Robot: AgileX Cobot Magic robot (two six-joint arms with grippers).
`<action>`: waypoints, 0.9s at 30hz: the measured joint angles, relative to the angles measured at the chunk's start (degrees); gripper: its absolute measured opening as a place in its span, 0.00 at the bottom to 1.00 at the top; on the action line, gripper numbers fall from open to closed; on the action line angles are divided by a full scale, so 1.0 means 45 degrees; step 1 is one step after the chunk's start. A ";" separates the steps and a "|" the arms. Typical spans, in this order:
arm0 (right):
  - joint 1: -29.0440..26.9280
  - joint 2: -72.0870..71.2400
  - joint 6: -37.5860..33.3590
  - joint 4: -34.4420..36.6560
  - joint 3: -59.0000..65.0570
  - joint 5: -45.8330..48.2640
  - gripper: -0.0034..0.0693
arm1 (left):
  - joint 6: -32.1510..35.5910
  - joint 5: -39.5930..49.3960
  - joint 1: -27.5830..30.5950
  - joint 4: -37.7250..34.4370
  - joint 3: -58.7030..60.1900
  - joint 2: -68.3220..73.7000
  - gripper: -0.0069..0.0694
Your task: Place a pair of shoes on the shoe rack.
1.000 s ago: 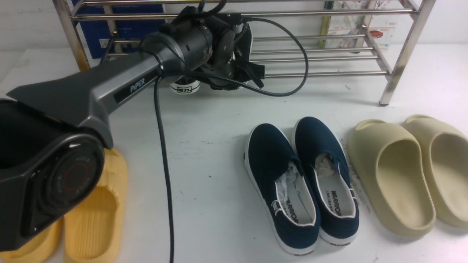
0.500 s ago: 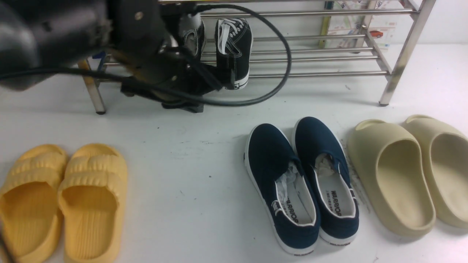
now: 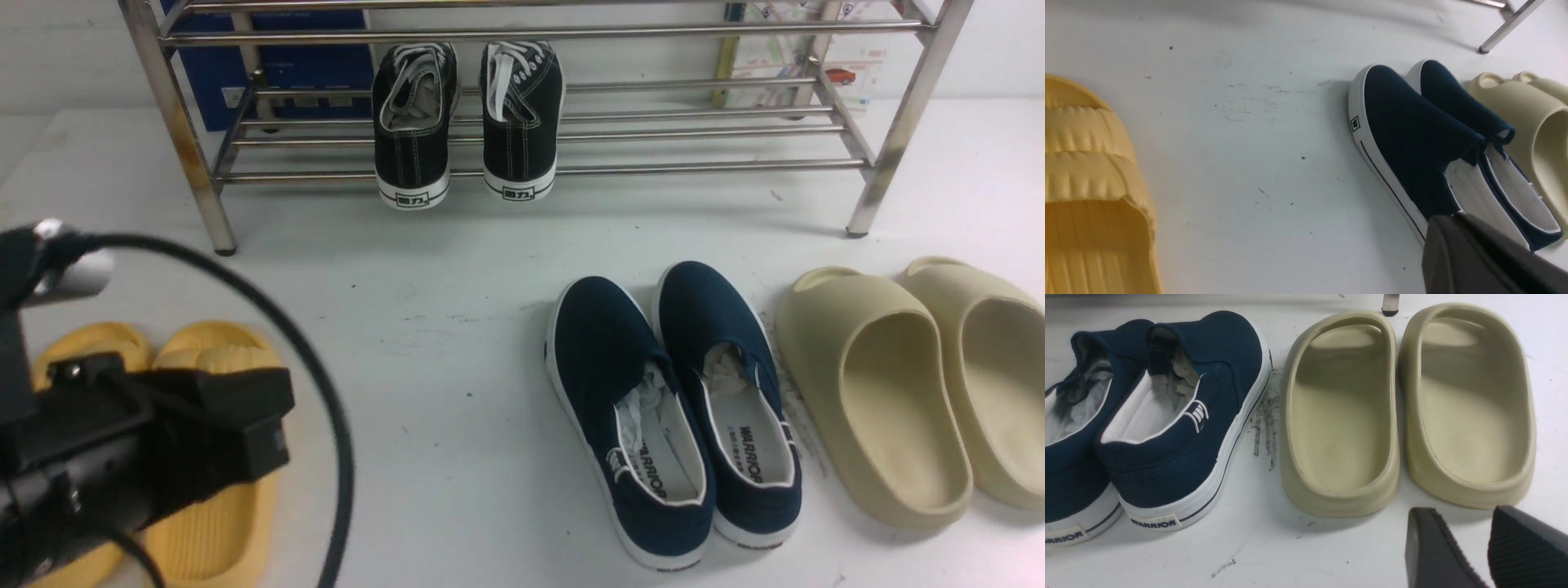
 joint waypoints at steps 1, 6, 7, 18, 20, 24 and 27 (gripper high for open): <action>0.0000 0.0000 0.0000 0.0000 0.0000 0.0000 0.39 | 0.0000 -0.0175 0.0000 -0.0003 0.0321 -0.0348 0.07; 0.0000 0.0000 0.0000 0.0000 0.0000 0.0000 0.39 | 0.0000 -0.0388 0.0000 0.0010 0.1295 -0.1281 0.07; 0.0000 0.0000 0.0000 0.0000 0.0000 0.0000 0.39 | 0.0000 -0.0388 0.0000 0.0010 0.1341 -0.1334 0.07; 0.0000 0.0000 0.0000 0.0000 0.0000 0.0000 0.39 | 0.0000 -0.0182 0.0000 0.0949 0.1432 -0.1379 0.07; 0.0000 0.0000 0.0000 0.0000 0.0000 0.0000 0.39 | -0.0041 -0.0113 0.0000 0.1247 0.1442 -0.1379 0.07; 0.0000 0.0000 0.0000 0.0000 0.0000 0.0000 0.39 | -0.0039 -0.0192 0.0683 0.1663 0.1874 -0.2253 0.07; 0.0000 0.0000 0.0000 0.0000 0.0000 0.0000 0.39 | -0.0039 -0.0283 0.2113 0.1590 0.2638 -0.3775 0.07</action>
